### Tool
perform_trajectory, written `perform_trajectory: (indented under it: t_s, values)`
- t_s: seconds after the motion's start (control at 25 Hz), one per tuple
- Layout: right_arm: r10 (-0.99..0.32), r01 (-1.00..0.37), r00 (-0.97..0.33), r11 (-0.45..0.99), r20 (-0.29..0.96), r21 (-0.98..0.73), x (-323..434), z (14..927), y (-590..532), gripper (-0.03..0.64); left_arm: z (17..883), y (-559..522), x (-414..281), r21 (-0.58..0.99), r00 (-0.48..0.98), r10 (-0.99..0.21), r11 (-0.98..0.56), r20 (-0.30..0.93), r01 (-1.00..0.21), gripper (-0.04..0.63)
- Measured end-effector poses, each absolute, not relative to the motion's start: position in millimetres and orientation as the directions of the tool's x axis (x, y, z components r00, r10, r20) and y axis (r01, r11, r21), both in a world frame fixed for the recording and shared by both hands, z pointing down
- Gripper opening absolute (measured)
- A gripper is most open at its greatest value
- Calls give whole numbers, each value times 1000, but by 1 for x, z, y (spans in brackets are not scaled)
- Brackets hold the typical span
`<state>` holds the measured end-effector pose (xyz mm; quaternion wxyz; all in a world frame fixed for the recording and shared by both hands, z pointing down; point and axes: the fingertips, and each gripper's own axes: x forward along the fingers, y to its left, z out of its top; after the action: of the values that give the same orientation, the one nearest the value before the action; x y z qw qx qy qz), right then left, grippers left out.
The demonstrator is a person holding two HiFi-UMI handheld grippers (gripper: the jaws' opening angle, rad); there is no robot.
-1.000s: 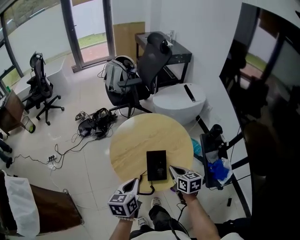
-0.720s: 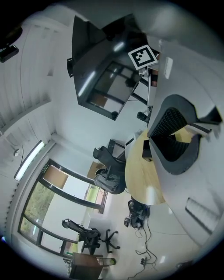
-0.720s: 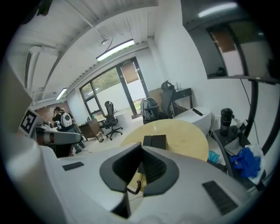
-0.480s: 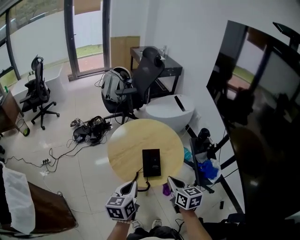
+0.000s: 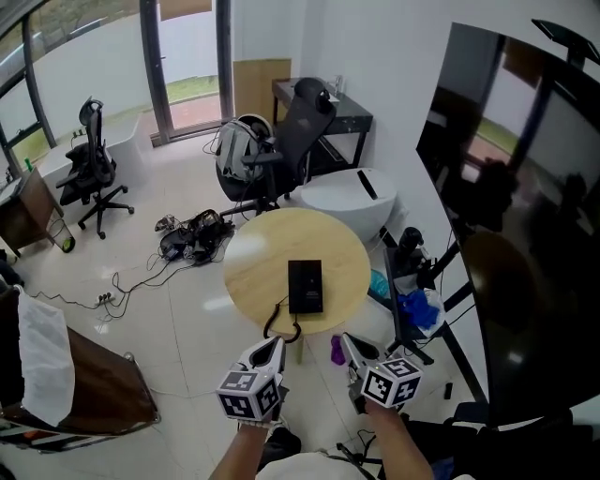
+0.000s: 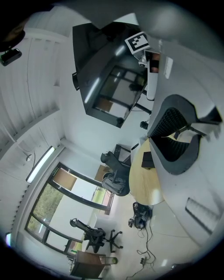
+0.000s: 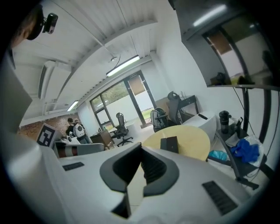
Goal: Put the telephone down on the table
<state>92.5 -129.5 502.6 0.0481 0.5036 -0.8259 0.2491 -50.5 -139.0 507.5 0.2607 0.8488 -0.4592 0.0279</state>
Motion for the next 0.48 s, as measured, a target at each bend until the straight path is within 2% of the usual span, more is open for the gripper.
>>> perform_trajectory:
  t_s: [0.24, 0.48]
  values:
    - [-775, -837, -538, 445, 332, -317, 89, 503, -65, 8, 499, -80, -34, 378, 557, -777, -440, 295, -815, -14]
    - [-778, -826, -550, 453, 304, -334, 97, 500, -16, 9, 496, -32, -24, 361, 540, -787, -431, 300, -827, -14]
